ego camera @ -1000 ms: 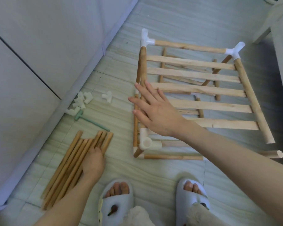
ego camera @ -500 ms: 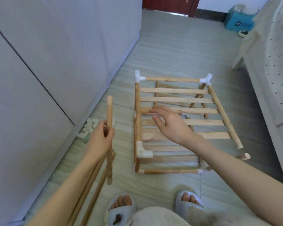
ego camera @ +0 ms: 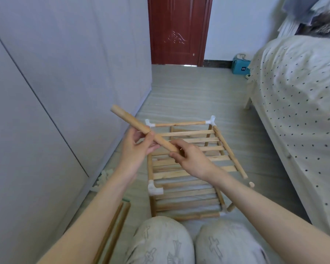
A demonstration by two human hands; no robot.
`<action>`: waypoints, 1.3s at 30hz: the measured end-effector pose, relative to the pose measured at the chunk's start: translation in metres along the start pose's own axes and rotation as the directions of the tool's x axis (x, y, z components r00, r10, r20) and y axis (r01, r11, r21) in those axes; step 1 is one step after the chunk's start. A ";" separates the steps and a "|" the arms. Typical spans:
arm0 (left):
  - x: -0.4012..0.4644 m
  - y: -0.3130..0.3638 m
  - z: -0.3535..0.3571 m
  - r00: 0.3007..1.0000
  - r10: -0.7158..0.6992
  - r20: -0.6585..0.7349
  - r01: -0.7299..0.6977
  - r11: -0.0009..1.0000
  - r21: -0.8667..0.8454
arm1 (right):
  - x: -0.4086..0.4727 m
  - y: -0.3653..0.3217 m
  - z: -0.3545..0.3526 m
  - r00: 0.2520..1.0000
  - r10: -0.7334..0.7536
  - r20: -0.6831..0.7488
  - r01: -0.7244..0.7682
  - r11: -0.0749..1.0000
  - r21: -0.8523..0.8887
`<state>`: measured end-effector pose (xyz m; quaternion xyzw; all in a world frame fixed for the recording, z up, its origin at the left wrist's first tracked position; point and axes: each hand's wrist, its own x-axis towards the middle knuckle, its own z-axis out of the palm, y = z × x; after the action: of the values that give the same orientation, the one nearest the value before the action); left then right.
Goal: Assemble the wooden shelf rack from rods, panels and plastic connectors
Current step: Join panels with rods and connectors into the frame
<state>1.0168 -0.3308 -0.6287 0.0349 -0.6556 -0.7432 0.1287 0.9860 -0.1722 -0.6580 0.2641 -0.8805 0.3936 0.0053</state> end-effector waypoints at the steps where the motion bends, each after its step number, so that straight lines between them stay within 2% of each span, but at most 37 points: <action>1: -0.003 -0.005 0.000 0.999 -0.022 0.024 0.022 1.000 0.016 | -0.003 0.003 -0.002 1.000 0.008 -0.009 -0.008 1.000 -0.020; 4: -0.012 -0.035 -0.008 0.993 -0.092 0.068 0.068 0.952 0.297 | -0.017 0.023 -0.011 0.995 0.091 0.033 -0.088 0.992 -0.086; 7: -0.023 -0.079 -0.025 0.968 -0.249 -0.014 0.226 0.854 0.469 | -0.036 0.052 -0.022 0.966 0.247 0.071 -0.223 0.942 -0.249; 10: -0.032 -0.118 -0.038 0.899 -0.431 -0.075 0.413 0.779 0.473 | -0.058 0.079 -0.029 0.913 0.395 0.102 -0.308 0.832 -0.462; 14: -0.036 -0.143 -0.035 0.864 -0.504 -0.004 0.456 0.778 0.432 | -0.075 0.099 -0.023 0.884 0.463 0.062 -0.340 0.729 -0.594; 17: -0.033 -0.148 -0.033 0.877 -0.474 0.078 0.397 0.806 0.440 | -0.080 0.110 -0.019 0.884 0.465 0.049 -0.344 0.718 -0.605; 22: -0.033 -0.152 -0.043 0.879 -0.453 0.150 0.320 0.792 0.520 | -0.081 0.122 -0.011 0.899 0.431 0.075 -0.309 0.748 -0.587; 33: -0.030 -0.166 -0.057 0.887 -0.448 0.107 0.341 0.795 0.501 | -0.085 0.139 0.016 0.934 0.348 0.079 -0.273 0.840 -0.469; 39: -0.032 -0.168 -0.061 0.876 -0.472 0.102 0.379 0.802 0.461 | -0.092 0.150 0.026 0.925 0.365 0.105 -0.296 0.866 -0.403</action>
<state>1.0369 -0.3644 -0.8057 0.1297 -0.7871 -0.5902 -0.1237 0.9998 -0.0657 -0.7991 0.1367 -0.9689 0.1854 -0.0899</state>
